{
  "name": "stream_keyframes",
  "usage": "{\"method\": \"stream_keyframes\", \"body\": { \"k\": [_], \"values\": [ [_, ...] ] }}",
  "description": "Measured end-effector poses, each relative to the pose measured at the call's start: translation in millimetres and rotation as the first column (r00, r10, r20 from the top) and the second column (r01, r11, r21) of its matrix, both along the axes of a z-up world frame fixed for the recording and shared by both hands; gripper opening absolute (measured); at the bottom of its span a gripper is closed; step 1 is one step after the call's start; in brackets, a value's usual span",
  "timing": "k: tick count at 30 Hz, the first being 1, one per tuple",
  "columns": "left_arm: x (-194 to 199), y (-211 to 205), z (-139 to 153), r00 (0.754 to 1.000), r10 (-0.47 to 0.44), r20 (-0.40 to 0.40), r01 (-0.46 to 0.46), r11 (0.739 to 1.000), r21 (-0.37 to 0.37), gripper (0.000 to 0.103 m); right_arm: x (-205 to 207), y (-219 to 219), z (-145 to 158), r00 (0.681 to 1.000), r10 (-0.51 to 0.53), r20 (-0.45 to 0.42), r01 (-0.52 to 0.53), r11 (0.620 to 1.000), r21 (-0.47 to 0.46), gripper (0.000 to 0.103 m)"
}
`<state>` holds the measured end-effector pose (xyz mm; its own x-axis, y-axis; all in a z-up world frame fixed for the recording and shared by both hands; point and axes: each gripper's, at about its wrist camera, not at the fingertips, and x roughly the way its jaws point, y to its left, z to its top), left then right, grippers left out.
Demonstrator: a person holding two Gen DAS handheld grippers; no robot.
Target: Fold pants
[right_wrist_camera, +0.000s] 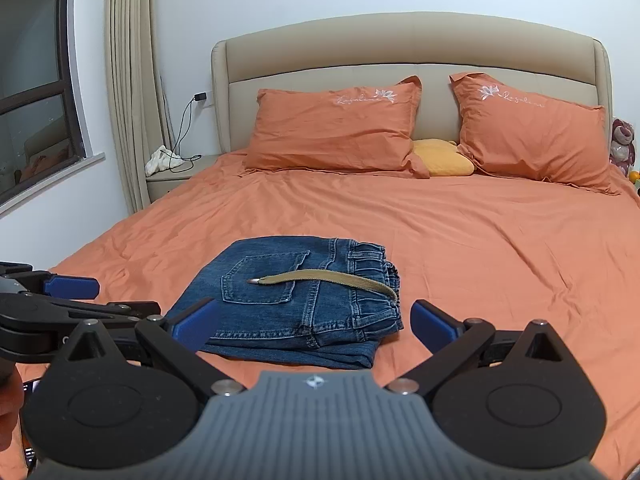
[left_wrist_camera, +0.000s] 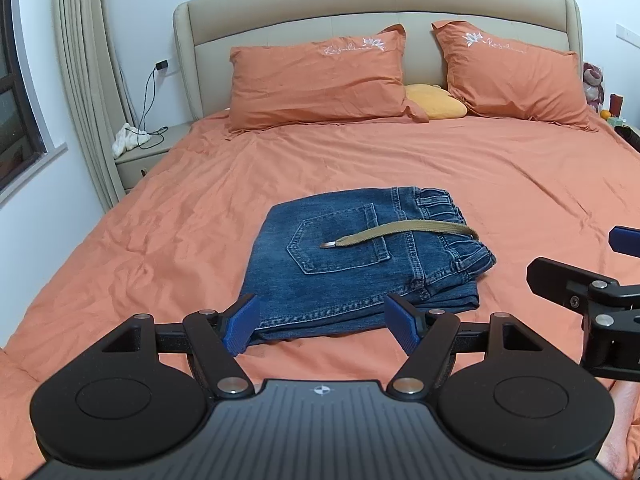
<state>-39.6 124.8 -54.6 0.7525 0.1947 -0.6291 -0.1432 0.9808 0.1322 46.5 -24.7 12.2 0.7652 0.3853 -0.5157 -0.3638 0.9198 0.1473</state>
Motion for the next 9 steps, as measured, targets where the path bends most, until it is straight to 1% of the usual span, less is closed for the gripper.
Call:
{"method": "stream_keyframes", "body": {
  "k": [9],
  "values": [
    [-4.2, 3.0, 3.5, 0.999, -0.016, 0.028, 0.016, 1.000, 0.010, 0.083, -2.9, 1.1, 3.7, 1.000, 0.007, 0.004, -0.007, 1.000, -0.003, 0.098]
  ]
}}
